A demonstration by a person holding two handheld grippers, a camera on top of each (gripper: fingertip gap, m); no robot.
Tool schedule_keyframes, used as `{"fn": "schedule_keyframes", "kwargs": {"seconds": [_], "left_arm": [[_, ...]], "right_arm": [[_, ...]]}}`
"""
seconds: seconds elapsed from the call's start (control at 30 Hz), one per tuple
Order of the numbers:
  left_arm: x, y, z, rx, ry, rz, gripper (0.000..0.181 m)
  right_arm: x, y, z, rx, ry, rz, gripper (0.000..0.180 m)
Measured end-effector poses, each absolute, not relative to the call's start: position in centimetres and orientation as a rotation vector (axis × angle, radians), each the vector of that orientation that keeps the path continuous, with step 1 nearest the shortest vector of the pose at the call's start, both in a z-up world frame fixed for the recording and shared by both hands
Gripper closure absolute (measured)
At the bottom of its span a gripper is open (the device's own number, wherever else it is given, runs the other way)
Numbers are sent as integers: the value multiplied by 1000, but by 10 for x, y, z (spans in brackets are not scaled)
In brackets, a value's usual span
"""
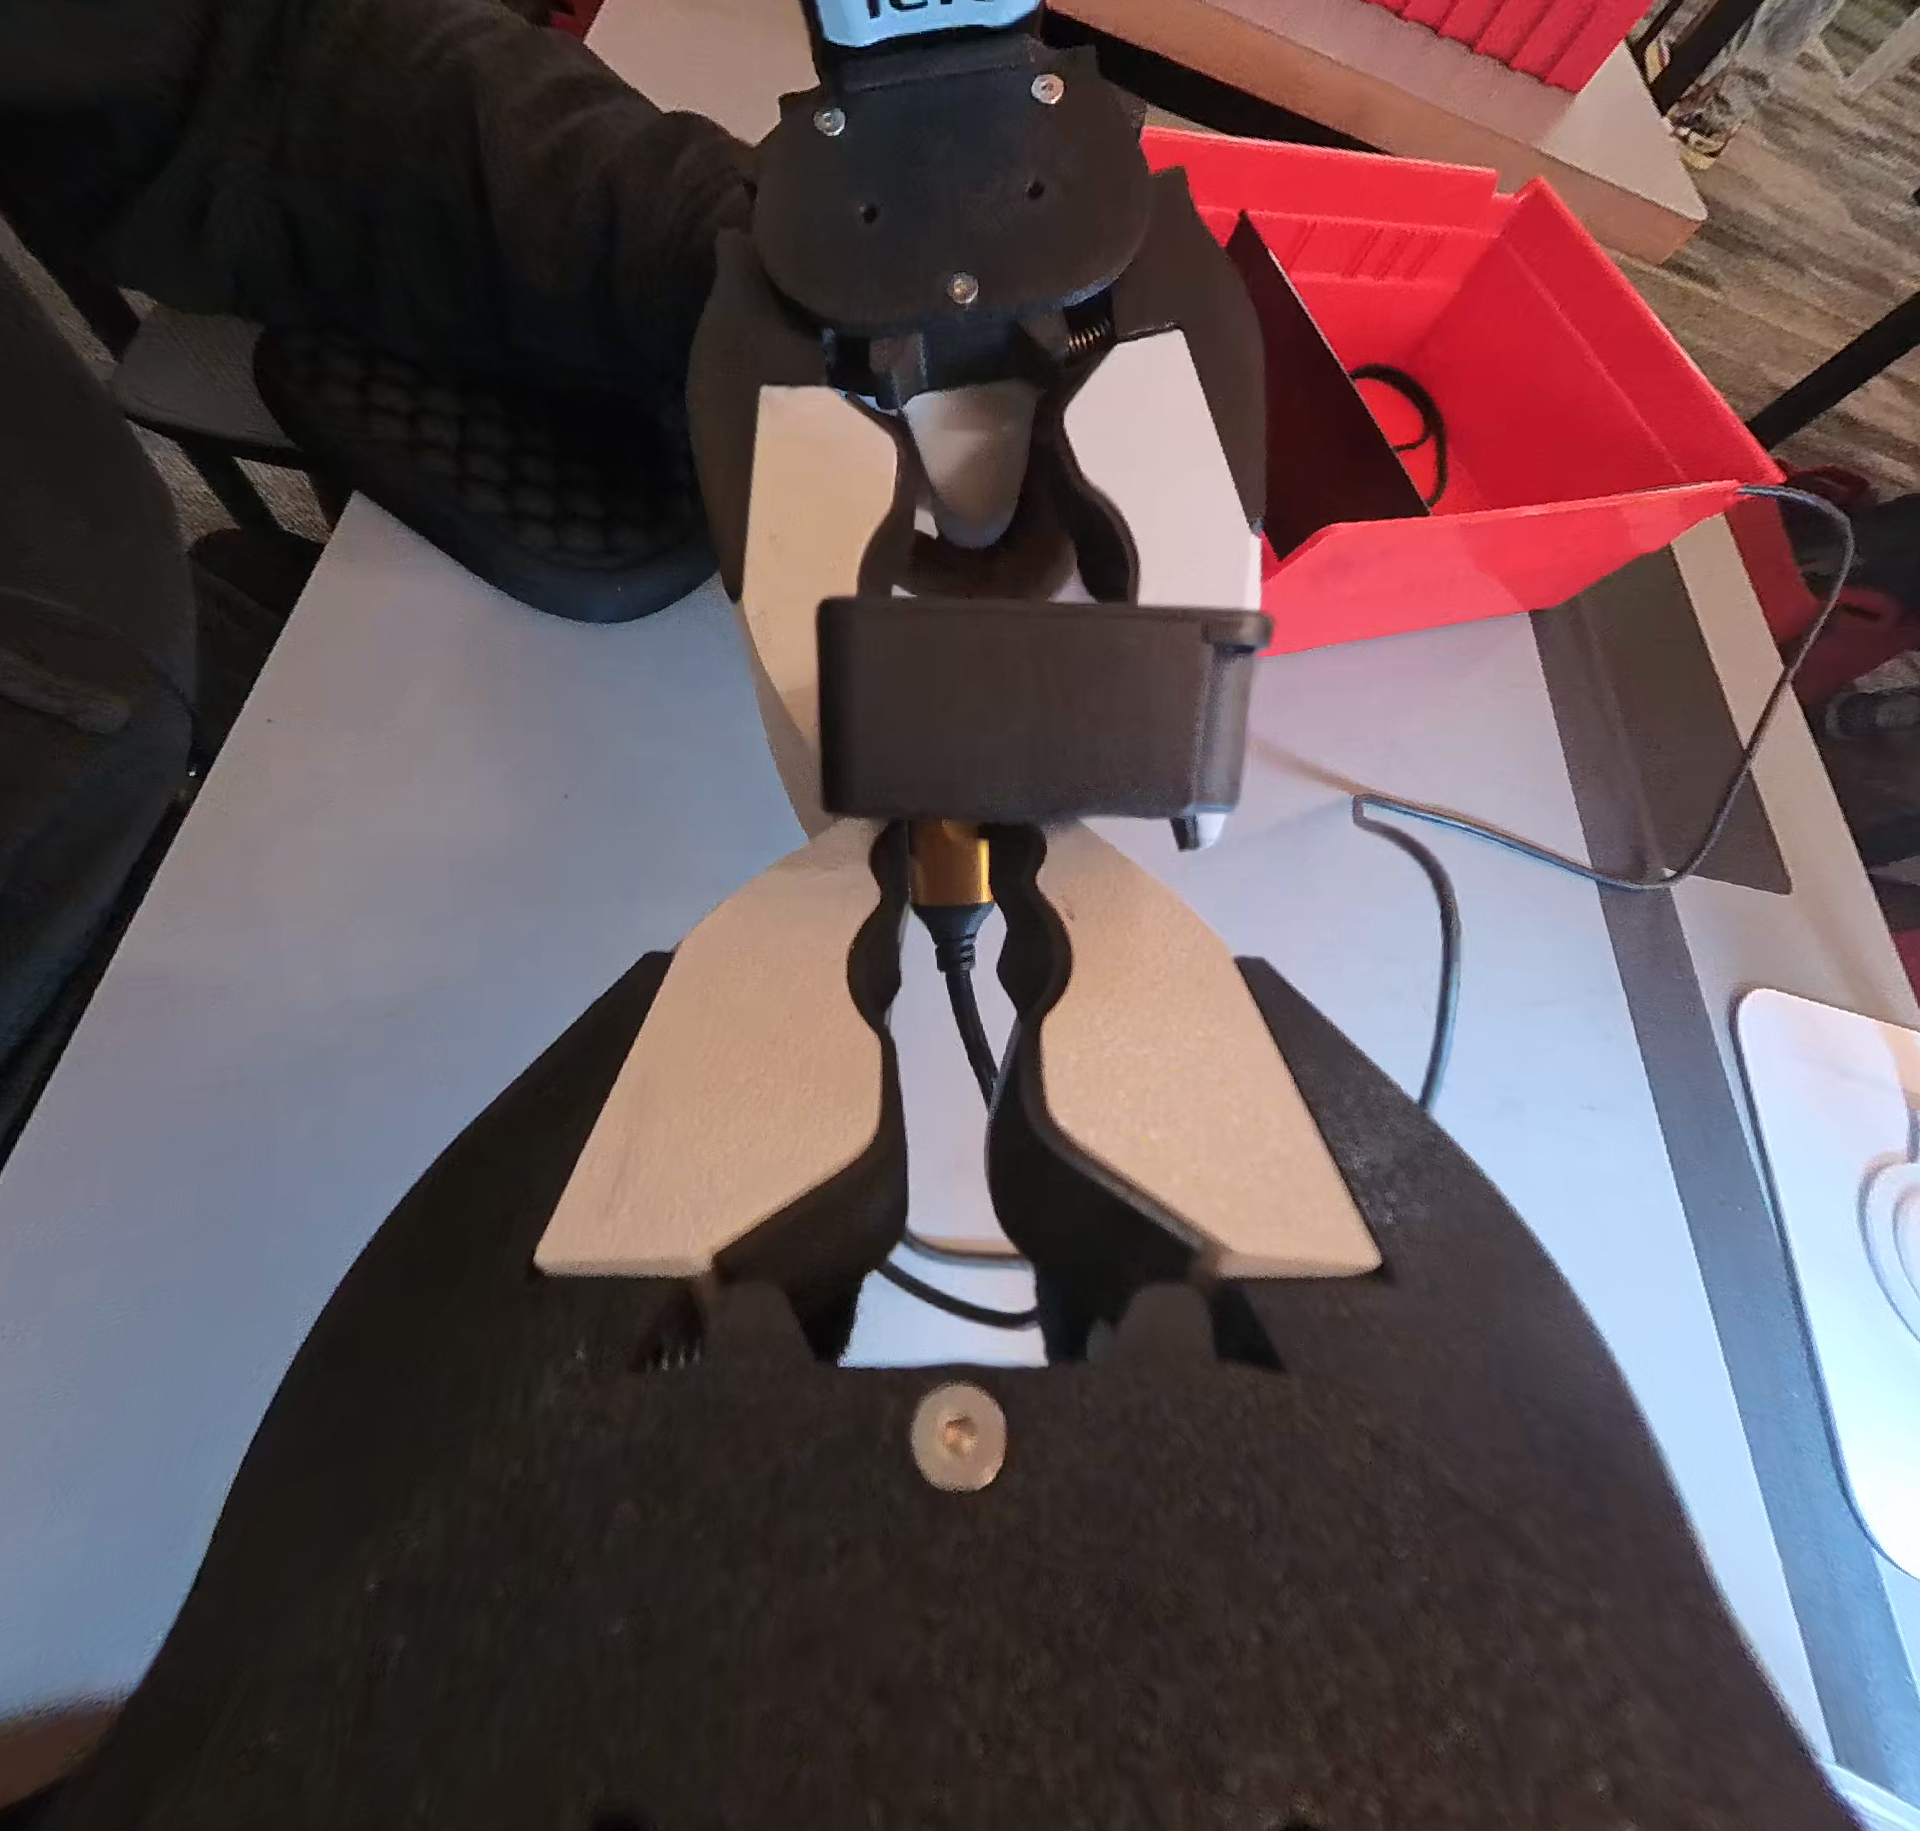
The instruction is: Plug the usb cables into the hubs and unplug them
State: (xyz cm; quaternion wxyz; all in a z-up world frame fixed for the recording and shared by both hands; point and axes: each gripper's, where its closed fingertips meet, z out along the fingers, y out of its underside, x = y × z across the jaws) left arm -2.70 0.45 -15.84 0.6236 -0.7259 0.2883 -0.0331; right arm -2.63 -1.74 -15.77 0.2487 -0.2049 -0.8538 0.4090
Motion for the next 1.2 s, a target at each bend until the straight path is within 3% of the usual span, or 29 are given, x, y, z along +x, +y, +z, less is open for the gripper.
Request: {"fn": "schedule_keyframes", "kwargs": {"seconds": [0.47,0.63,0.83,0.9,0.97,1.2], "left_arm": [[-27,9,-148,-1595,536,-254,123],[-30,9,-147,-1590,540,-222,123],[-31,5,-146,-1590,566,-185,124],[-45,-2,-110,-1446,420,-263,123],[-79,-25,-69,-1335,322,-295,123],[-106,-40,-78,-1335,240,-343,123]], "right_arm": [[-28,-9,-154,-580,-2296,1336,164],[-34,-7,-151,-571,-2253,1237,158],[-33,-9,-154,-525,-2266,1163,164],[-37,20,-192,-610,-2382,963,165],[-35,19,-215,-656,-2406,1068,165],[-34,56,-115,-642,-2121,1110,165]]}}
